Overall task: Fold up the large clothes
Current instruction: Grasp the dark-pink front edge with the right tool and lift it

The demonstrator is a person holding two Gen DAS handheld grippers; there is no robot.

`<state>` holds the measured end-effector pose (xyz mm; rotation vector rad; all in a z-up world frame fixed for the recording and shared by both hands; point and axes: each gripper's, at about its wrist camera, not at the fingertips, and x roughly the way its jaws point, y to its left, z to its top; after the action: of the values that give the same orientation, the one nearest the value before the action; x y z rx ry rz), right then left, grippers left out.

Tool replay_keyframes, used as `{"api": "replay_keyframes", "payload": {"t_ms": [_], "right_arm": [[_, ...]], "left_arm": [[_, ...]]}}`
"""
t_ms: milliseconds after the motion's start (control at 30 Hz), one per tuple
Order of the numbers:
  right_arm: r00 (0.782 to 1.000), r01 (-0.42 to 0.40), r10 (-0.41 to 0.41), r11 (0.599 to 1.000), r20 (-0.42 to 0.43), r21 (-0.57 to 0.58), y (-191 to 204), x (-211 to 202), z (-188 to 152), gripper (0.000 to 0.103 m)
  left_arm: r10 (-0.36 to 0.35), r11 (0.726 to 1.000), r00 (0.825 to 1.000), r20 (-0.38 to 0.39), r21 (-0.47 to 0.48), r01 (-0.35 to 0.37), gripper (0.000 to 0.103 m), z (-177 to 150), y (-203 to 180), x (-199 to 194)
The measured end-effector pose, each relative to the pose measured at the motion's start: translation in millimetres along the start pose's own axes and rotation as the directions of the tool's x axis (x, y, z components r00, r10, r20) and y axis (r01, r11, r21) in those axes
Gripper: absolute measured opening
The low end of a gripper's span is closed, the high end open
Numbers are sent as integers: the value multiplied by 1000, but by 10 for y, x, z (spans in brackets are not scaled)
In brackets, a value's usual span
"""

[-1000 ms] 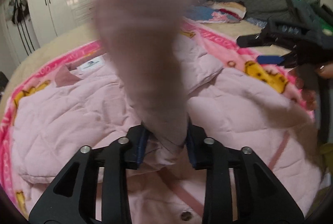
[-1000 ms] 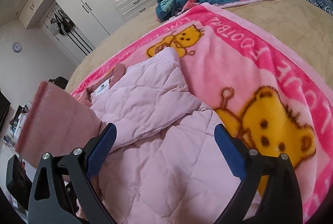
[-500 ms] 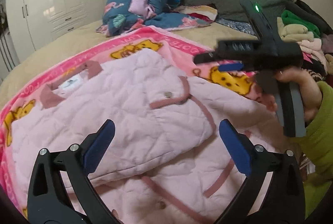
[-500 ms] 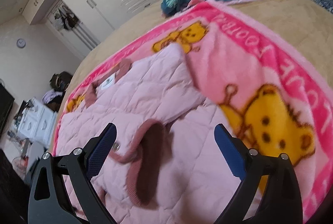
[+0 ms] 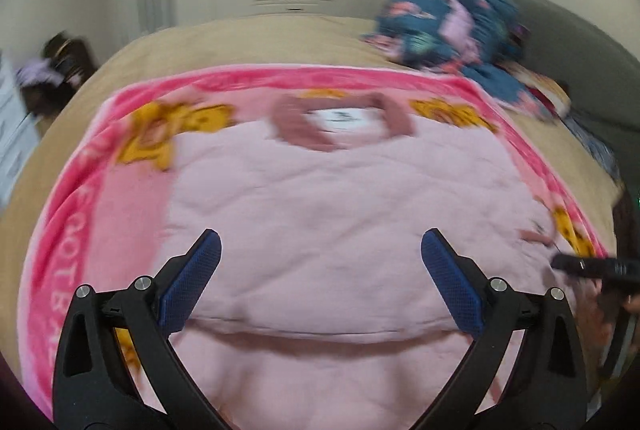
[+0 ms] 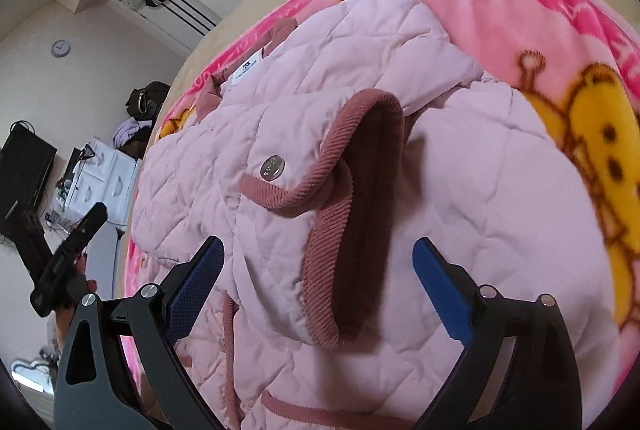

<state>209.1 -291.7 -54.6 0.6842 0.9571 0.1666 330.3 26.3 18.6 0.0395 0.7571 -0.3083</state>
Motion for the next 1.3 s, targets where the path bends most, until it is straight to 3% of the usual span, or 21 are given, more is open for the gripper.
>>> {"api": "replay_keyframes", "payload": {"t_ms": [100,200,267,300,333,367,433,500,700,800,900,1067,1300], "right_arm": [[1000,-24,23,997,17,68,-70,39,-2,95],[999,-35,34,999,32,26,-3,68,-4,92],[999,-31,31,999,22,-16,58,132,-15,82],[999,-40,40,999,10,-23,67,173,-27,61],[998,-60,60,998,-3,-22,68,213,-31,50],[998,-70,70,997,-4,-28,76,234,-39,46],[998,-62,64,995,17,-81,147,209,-42,26],[997,-60,67,987,46,-146,262,140,-25,18],[985,15,53,920,163,-392,792,-137,254,14],[964,69,77,852,255,-519,1148,-411,572,13],[947,108,92,811,307,-576,1408,-588,842,13],[949,155,52,782,311,-603,1511,-470,1084,13],[965,170,-22,812,260,-559,1348,-26,1049,13]], "left_arm": [[39,991,999,8,-128,-38,94,20,371,-39],[47,971,999,14,-235,-42,94,1,673,-80],[55,953,998,15,-299,-48,94,-21,846,-104],[56,946,998,17,-319,-48,94,-32,905,-114],[56,943,998,17,-329,-47,94,-45,933,-126],[56,939,998,17,-341,-47,94,-50,971,-129],[56,931,998,16,-363,-47,94,-54,1028,-127],[53,920,998,21,-390,-41,94,-61,1079,-138],[43,896,998,37,-443,-22,94,-59,1191,-136],[44,889,998,40,-457,-21,94,-48,1227,-112],[41,883,998,46,-470,-15,94,-29,1247,-86],[30,889,998,63,-458,2,94,18,1147,-51],[23,913,999,49,-407,-1,94,75,964,115]]}}
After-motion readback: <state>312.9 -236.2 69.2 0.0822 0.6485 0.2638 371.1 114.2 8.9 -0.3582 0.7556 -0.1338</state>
